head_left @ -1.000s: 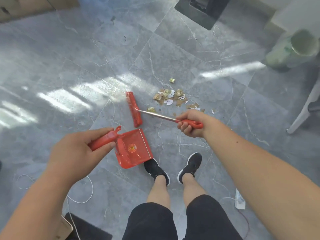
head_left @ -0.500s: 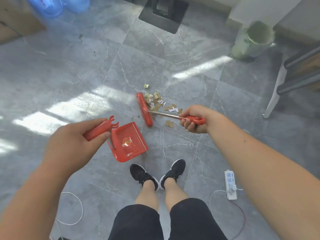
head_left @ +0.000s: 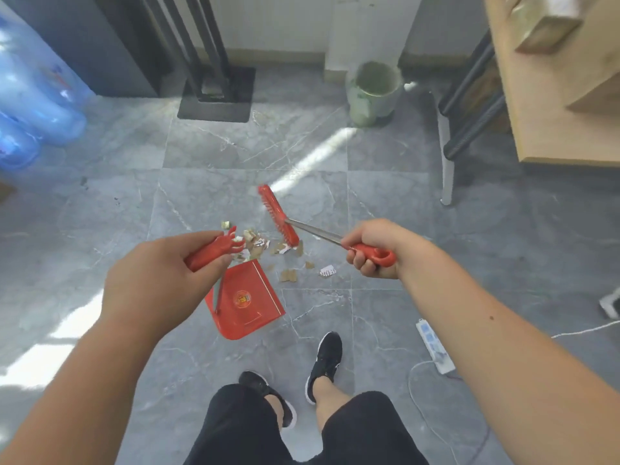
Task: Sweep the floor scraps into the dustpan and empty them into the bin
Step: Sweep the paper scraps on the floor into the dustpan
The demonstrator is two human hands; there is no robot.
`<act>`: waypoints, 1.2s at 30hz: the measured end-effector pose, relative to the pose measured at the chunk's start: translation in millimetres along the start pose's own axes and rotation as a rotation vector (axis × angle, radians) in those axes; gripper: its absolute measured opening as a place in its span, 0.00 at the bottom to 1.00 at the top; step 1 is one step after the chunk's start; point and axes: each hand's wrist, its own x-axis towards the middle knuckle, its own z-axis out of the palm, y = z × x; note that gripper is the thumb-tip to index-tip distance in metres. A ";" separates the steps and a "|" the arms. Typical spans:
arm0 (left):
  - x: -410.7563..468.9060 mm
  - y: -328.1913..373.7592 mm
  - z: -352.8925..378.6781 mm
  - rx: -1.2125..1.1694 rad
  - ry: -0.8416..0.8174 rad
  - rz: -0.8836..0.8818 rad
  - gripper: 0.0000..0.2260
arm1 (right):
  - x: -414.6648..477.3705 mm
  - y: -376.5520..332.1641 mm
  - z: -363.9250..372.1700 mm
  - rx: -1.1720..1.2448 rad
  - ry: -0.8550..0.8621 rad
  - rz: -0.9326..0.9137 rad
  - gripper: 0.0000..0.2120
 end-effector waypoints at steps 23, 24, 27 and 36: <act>115.7 60.1 57.3 0.071 -0.338 0.509 0.15 | 89.1 104.0 -14.0 0.407 0.599 0.069 0.08; 119.6 52.9 55.0 0.078 -0.335 0.516 0.15 | 101.6 103.5 -3.9 0.433 0.601 0.078 0.09; 132.5 28.3 46.2 0.097 -0.315 0.514 0.18 | 130.6 99.8 36.8 0.457 0.562 0.104 0.08; 147.0 -19.4 16.4 0.076 -0.267 0.449 0.16 | 139.2 90.1 187.5 0.311 0.400 0.155 0.17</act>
